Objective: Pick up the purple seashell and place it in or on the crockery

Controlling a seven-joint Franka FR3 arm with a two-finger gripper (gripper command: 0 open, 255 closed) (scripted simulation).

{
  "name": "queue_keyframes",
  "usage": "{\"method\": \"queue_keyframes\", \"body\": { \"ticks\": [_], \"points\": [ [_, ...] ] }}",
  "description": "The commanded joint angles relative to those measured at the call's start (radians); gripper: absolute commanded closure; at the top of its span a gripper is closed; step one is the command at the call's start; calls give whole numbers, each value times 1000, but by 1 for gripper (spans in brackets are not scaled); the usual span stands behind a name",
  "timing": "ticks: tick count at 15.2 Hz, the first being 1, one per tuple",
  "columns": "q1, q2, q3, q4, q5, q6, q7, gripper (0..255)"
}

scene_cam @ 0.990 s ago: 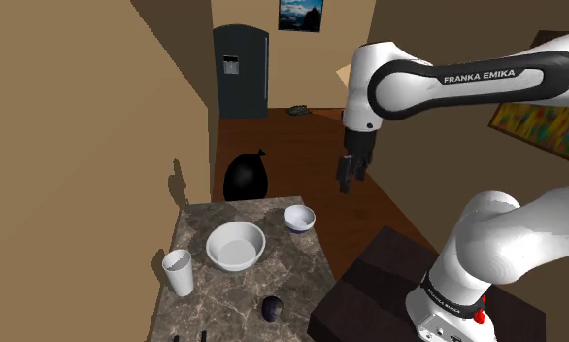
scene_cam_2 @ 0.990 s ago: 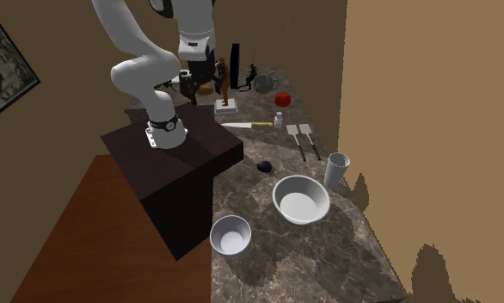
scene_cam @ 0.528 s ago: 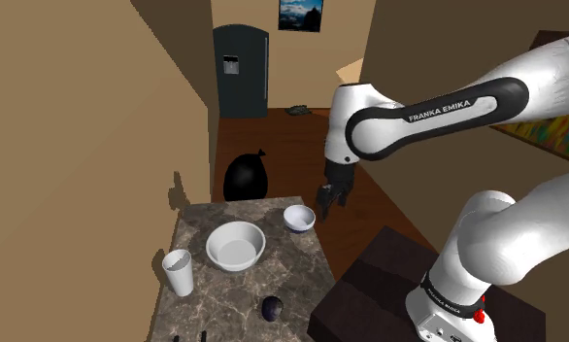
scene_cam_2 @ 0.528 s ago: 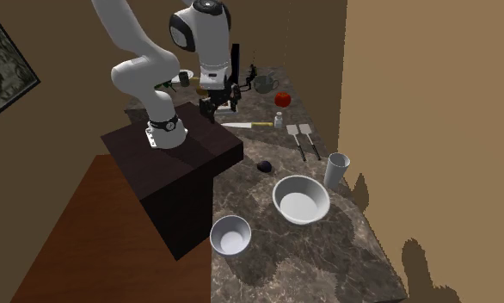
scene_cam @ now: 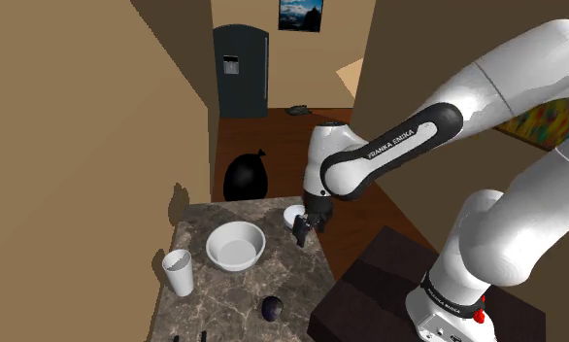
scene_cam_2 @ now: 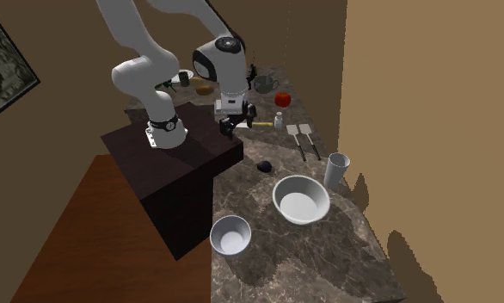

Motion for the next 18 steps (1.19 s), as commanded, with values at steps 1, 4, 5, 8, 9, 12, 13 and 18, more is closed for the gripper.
{"method": "queue_keyframes", "body": {
  "ticks": [1,4,5,8,9,12,13,18],
  "points": [
    [14,78,15,-4,30,93,3,0],
    [35,212,38,22,68,218,10,0],
    [42,259,45,35,80,258,12,0],
    [61,399,65,82,111,369,16,0],
    [66,445,70,100,119,403,17,0],
    [85,584,83,165,137,495,23,0],
    [91,629,86,190,141,523,26,0],
    [116,787,92,282,147,609,35,0]
  ]
}}
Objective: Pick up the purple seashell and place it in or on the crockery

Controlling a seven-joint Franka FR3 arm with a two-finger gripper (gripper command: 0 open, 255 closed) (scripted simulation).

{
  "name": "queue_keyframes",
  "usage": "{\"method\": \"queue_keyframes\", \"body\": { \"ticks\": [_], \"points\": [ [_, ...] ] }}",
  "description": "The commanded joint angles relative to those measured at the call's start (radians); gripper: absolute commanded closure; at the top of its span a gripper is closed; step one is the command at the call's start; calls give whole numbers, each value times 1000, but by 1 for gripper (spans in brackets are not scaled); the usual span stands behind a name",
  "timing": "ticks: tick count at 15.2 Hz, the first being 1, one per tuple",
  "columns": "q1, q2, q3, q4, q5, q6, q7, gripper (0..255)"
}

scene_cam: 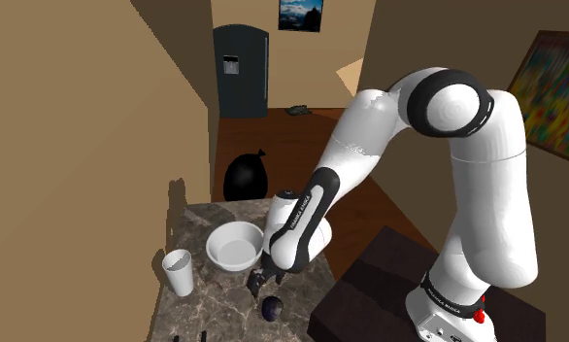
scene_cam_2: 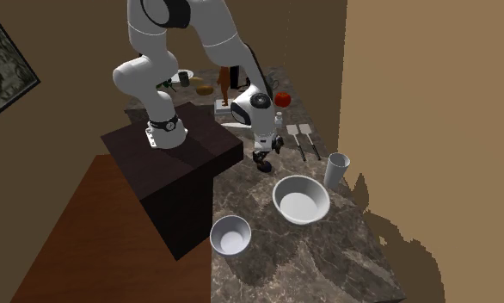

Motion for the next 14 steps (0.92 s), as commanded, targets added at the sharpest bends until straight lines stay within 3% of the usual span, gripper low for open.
{"method": "queue_keyframes", "body": {
  "ticks": [1,6,14],
  "points": [
    [6,44,0,22,0,26,-1,0],
    [17,140,0,63,-2,82,-8,0],
    [17,139,0,63,-2,82,-8,0]
  ]
}}
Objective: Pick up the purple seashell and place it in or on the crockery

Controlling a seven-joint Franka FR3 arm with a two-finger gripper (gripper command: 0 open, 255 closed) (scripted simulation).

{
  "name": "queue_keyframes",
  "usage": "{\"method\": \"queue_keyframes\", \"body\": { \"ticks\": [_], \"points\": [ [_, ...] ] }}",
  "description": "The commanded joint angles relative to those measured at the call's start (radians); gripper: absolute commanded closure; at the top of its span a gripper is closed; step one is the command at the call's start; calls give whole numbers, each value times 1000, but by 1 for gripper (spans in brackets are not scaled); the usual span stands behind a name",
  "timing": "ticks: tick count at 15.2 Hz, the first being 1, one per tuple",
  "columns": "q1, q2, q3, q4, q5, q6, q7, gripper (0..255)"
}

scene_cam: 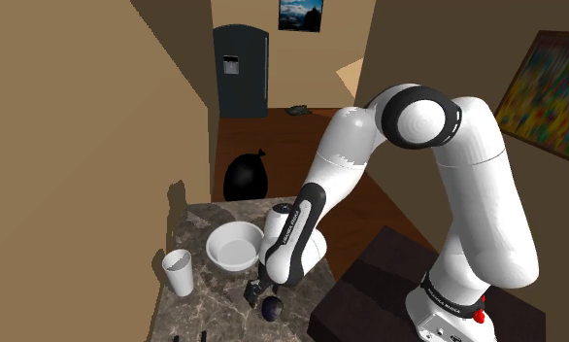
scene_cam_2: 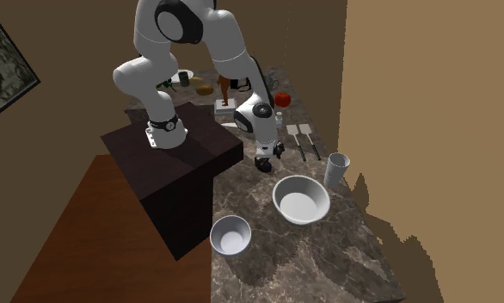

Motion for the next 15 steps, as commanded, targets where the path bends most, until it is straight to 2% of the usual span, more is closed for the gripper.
{"method": "queue_keyframes", "body": {
  "ticks": [1,10,11,12,13,14,15],
  "points": [
    [0,0,0,0,0,0,0,255],
    [0,0,0,0,0,0,0,255],
    [0,0,0,0,0,0,0,0],
    [164,-35,-145,16,-1,-124,151,0],
    [304,-52,-271,40,-13,-253,296,0],
    [386,-56,-346,68,-42,-368,429,0],
    [370,-43,-329,69,-51,-354,435,0]
  ]
}}
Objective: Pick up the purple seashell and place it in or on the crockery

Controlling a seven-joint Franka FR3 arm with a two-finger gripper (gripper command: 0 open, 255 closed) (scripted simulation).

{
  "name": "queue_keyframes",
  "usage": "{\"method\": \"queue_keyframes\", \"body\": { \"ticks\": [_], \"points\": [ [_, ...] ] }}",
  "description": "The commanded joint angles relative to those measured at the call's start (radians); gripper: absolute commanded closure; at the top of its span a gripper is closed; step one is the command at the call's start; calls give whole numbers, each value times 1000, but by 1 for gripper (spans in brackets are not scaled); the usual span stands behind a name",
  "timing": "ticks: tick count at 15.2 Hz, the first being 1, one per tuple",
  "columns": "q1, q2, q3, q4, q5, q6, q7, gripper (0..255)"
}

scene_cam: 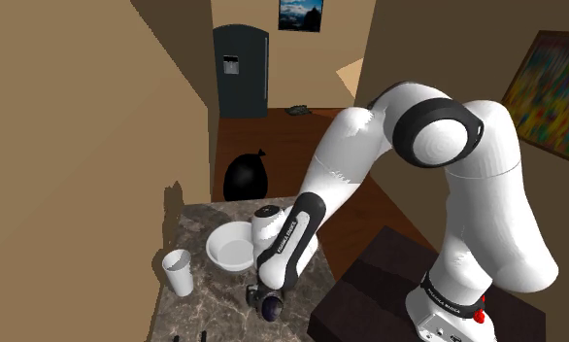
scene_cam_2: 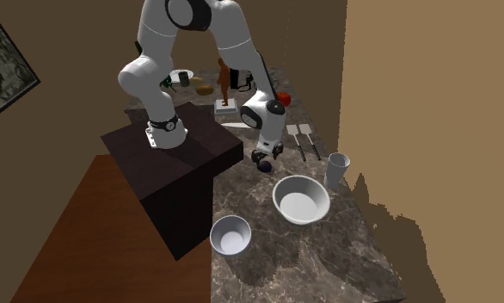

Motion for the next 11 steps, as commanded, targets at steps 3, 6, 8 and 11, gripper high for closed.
{"method": "queue_keyframes", "body": {
  "ticks": [3,6,8,11],
  "points": [
    [35,40,-21,17,-2,-24,73,0],
    [28,82,-7,30,11,7,62,0],
    [27,91,-4,32,13,13,61,0],
    [27,91,-4,32,13,13,61,0]
  ]
}}
